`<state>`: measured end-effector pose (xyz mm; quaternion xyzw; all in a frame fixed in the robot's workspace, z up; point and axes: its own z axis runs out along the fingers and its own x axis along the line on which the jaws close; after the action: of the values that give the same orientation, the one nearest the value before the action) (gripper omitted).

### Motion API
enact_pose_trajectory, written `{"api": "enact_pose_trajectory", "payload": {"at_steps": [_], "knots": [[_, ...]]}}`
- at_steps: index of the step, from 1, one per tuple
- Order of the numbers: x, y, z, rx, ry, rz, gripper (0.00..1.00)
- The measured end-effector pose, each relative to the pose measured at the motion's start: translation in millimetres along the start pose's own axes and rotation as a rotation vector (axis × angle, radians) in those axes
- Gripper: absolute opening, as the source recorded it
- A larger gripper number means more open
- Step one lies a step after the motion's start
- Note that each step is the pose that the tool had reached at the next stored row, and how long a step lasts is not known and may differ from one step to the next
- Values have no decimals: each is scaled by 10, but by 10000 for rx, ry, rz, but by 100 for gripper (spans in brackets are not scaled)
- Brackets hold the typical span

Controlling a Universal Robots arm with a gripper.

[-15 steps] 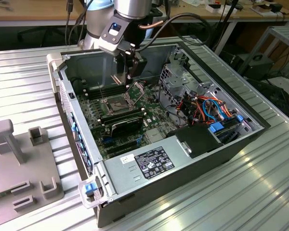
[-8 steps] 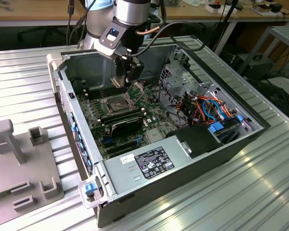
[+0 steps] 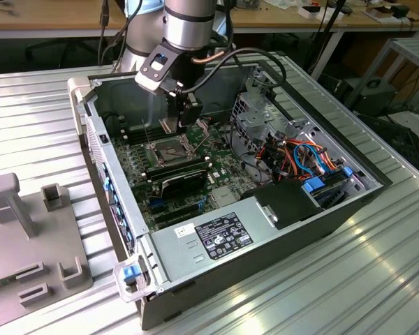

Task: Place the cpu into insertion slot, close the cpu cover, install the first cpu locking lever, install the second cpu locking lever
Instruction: 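Place the cpu into insertion slot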

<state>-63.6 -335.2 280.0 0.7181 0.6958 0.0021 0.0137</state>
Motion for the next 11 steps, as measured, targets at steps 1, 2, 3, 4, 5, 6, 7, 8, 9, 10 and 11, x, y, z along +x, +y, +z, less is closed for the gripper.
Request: {"api": "enact_pose_trajectory", "payload": {"at_steps": [1, 2, 3, 4, 5, 6, 7, 8, 9, 10, 11], "knots": [[4, 0, 22, -1, 1, -84, 53], [8, -1, 49, -2, 4, -212, 53], [14, -2, 84, -4, 7, -305, 53], [17, 1, 107, -5, 7, -306, 53], [21, 10, 130, -5, 7, -307, 53], [25, 18, 147, -6, 8, -306, 53], [26, 32, 164, -5, 19, -296, 53], [27, 41, 177, -4, 31, -290, 53], [28, 43, 203, -4, 39, -288, 53], [29, 42, 229, -4, 41, -288, 53], [30, 42, 248, -4, 43, -288, 53]]}}
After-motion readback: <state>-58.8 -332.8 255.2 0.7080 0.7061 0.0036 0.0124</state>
